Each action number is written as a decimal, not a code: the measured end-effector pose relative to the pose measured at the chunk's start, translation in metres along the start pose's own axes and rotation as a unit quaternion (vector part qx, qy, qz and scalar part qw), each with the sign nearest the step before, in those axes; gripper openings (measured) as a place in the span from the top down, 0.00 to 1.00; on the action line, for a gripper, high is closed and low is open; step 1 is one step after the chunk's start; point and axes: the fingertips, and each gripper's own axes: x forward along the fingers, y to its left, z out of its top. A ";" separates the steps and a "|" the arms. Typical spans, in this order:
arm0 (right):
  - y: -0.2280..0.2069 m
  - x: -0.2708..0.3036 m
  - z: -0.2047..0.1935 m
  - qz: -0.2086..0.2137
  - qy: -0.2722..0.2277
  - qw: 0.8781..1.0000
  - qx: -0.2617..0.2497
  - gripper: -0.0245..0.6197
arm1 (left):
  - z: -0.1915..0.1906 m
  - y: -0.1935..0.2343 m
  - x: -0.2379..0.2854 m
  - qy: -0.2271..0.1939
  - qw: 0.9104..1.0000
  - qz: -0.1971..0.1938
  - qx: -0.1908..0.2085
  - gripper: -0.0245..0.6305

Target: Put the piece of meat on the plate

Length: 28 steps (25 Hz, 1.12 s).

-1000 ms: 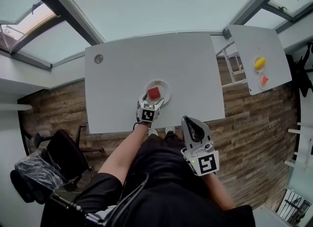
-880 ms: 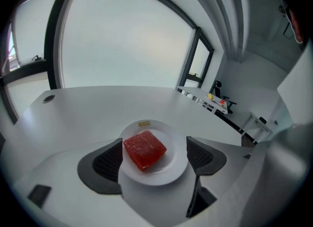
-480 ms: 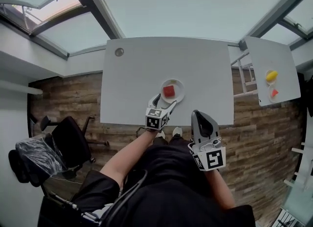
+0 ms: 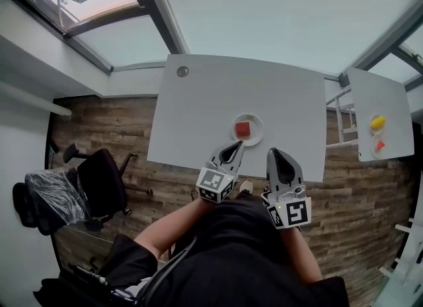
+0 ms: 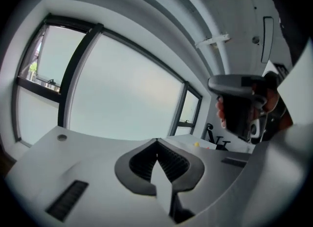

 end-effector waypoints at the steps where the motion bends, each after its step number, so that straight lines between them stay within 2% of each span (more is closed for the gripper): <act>1: -0.001 0.002 -0.002 0.000 0.006 1.000 0.000 0.96 | 0.008 -0.004 -0.005 -0.006 1.000 -0.005 0.004 0.96; 4: -0.001 0.007 -0.006 0.000 0.016 1.000 0.002 0.96 | 0.027 -0.007 -0.022 -0.021 0.999 0.005 0.028 0.96; 7: 0.002 0.012 -0.007 0.006 0.017 1.000 0.002 0.96 | 0.049 -0.002 -0.036 -0.037 0.997 0.041 0.049 0.96; 11: 0.009 0.017 -0.006 0.017 0.024 0.999 -0.016 0.96 | 0.082 -0.001 -0.047 -0.073 0.993 0.076 0.048 0.96; 15: 0.012 0.017 -0.005 0.026 0.027 0.999 -0.019 0.96 | 0.103 -0.014 -0.051 -0.124 0.987 0.075 0.072 0.96; 21: 0.014 0.016 0.000 0.027 0.020 0.999 -0.041 0.96 | 0.114 -0.027 -0.053 -0.137 0.985 0.075 0.069 0.96; 28: 0.020 0.008 -0.002 0.032 0.022 0.998 -0.050 0.96 | 0.119 -0.035 -0.062 -0.146 0.982 0.081 0.085 0.96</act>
